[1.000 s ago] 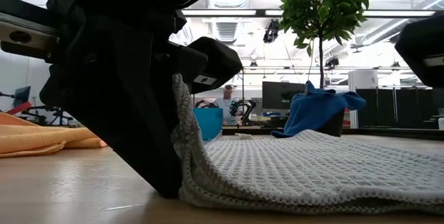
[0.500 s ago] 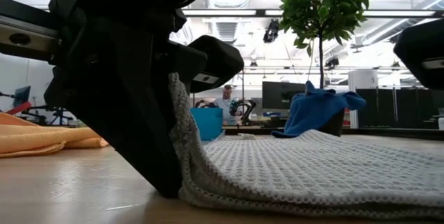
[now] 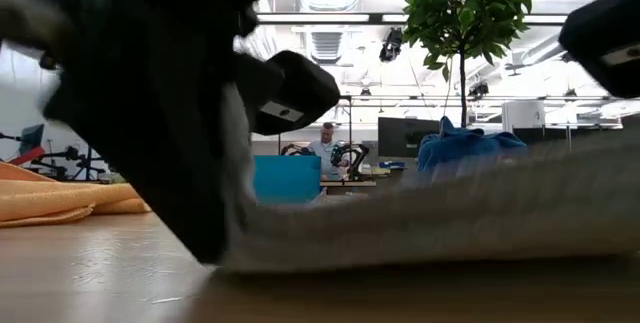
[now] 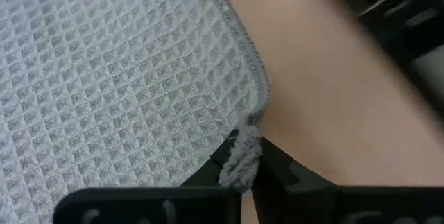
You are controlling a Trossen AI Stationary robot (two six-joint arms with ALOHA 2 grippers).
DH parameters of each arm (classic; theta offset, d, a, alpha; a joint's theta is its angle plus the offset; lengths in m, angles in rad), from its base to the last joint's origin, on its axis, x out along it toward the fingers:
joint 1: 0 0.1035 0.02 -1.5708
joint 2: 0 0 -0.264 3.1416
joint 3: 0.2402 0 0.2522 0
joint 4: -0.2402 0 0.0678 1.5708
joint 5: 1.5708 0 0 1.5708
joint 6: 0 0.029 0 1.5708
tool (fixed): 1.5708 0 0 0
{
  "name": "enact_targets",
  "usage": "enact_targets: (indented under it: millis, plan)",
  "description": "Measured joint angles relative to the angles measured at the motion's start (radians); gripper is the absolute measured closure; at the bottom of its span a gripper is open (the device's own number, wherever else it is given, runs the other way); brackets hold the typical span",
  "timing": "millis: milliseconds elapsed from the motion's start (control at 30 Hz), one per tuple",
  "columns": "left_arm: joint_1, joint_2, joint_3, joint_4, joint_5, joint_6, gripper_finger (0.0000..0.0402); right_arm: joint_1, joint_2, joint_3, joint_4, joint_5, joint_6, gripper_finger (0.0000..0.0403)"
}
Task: Fold microfiber towels
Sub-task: Fold the grey microfiber cloth
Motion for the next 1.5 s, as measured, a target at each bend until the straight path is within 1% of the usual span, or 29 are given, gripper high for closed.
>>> enact_targets:
  millis: [133,200,267,433,633,833,1000,1133,1233,1400,1500]
  plan:
    - [0.024,-0.002,-0.001,0.058,0.270,-0.081,0.0402,-0.008,-0.031,0.001,0.055,-0.107,0.008,0.0390]
    - [0.031,-0.003,-0.002,0.088,0.352,-0.112,0.0402,-0.016,-0.054,0.002,0.073,-0.136,0.015,0.0391]
    - [0.035,-0.022,-0.007,0.078,0.399,-0.130,0.0401,-0.027,-0.081,0.001,0.052,-0.162,0.040,0.0391]
    - [0.067,-0.080,-0.009,0.103,0.393,-0.125,0.0401,-0.078,-0.148,-0.014,0.043,-0.156,0.059,0.0391]
    - [0.108,-0.150,-0.054,0.106,0.318,-0.121,0.0401,-0.129,-0.190,-0.025,0.002,-0.149,0.060,0.0391]
    - [0.141,-0.181,-0.099,0.107,0.289,-0.120,0.0401,-0.131,-0.193,-0.025,0.003,-0.112,0.072,0.0391]
    - [0.152,-0.182,-0.120,0.109,0.274,-0.120,0.0401,-0.125,-0.169,-0.024,0.062,-0.093,0.102,0.0380]
    - [0.160,-0.182,-0.144,0.108,0.264,-0.126,0.0401,-0.112,-0.131,-0.024,0.120,-0.092,0.104,0.0343]
    - [0.165,-0.182,-0.154,0.108,0.262,-0.127,0.0401,-0.094,-0.096,-0.023,0.145,-0.080,0.112,0.0299]
    - [0.172,-0.182,-0.156,0.110,0.243,-0.130,0.0401,-0.077,-0.033,-0.008,0.207,-0.029,0.153,0.0222]
    - [0.178,-0.182,-0.156,0.115,0.242,-0.138,0.0401,-0.075,0.003,0.018,0.213,-0.021,0.166,0.0185]
